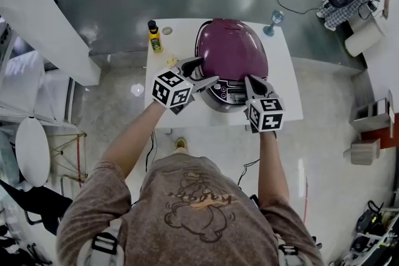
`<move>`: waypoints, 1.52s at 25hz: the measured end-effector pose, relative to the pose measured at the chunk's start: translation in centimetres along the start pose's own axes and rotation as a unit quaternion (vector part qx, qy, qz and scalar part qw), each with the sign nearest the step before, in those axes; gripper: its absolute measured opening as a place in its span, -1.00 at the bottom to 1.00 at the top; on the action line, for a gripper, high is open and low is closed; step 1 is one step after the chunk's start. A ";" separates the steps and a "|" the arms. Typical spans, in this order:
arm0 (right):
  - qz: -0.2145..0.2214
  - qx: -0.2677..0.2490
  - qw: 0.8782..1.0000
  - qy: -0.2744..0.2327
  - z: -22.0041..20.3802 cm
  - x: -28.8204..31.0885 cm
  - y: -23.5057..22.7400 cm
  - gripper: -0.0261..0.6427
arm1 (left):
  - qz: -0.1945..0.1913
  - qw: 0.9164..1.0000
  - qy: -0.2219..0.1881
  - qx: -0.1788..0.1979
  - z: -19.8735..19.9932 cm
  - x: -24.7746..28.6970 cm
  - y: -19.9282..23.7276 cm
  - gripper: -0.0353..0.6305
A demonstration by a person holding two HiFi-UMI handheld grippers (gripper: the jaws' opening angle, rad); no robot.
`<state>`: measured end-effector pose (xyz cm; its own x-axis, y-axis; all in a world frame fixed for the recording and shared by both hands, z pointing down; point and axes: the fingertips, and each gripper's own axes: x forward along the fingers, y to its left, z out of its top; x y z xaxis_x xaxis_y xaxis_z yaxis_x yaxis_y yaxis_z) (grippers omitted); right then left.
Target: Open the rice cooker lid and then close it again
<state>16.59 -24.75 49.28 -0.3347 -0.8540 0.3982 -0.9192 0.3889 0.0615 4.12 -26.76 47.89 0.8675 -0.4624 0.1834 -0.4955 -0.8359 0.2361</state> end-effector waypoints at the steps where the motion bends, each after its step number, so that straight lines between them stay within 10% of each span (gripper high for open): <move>1: -0.001 0.001 1.000 -0.001 0.0 0.0 0.0 -0.90 | 0.000 1.000 0.000 0.000 0.0 0.0 0.0 0.13; 38: -0.007 -0.009 0.999 0.037 -0.4 0.2 0.3 -0.91 | 0.017 1.000 -0.013 -0.010 -0.1 0.0 0.3 0.13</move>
<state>16.36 -24.68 49.72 -0.3047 -0.8315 0.4645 -0.9195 0.3840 0.0842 3.95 -26.99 48.03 0.8503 -0.4988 0.1677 -0.5261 -0.8133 0.2485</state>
